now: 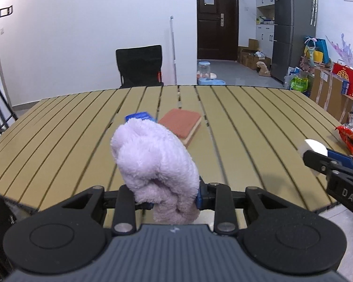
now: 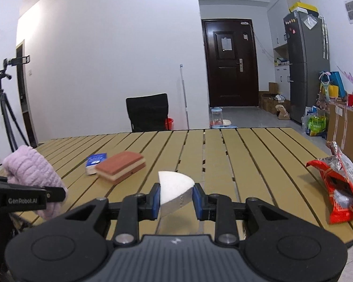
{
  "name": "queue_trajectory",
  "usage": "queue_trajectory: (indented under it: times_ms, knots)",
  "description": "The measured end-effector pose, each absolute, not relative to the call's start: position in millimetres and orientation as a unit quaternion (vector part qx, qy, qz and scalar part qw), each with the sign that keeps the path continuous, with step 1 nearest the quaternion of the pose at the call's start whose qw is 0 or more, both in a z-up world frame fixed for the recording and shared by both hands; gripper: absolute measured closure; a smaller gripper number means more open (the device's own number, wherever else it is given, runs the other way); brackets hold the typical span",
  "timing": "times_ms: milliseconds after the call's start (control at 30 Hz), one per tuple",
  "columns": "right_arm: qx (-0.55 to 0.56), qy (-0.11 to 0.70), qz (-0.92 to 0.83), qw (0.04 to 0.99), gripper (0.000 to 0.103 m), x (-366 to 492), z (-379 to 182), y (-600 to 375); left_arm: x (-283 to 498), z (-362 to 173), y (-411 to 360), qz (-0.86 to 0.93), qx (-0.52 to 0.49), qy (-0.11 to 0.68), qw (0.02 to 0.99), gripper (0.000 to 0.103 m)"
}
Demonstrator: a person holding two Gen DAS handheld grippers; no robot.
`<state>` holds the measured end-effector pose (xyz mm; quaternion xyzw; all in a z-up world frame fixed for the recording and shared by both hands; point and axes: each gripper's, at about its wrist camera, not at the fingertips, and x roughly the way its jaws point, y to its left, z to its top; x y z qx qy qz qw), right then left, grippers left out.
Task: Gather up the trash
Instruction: 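Carry the pink headband and white foam wedge from the table toward the black bin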
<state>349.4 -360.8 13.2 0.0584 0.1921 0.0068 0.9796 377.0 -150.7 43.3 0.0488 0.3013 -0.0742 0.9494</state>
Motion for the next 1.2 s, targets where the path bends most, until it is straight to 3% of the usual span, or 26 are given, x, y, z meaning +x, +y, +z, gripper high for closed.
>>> queue_trajectory:
  times_ms: [567,1200]
  knots:
    - [0.024,0.224,0.038,0.973,0.076,260,-12,-292,291,33,-91,-0.059,0.046,0.303,0.95,0.072]
    - [-0.009,0.324,0.055,0.944,0.076,195,-76,-233,211,-43,-38,-0.04,0.057,0.35,0.934,0.072]
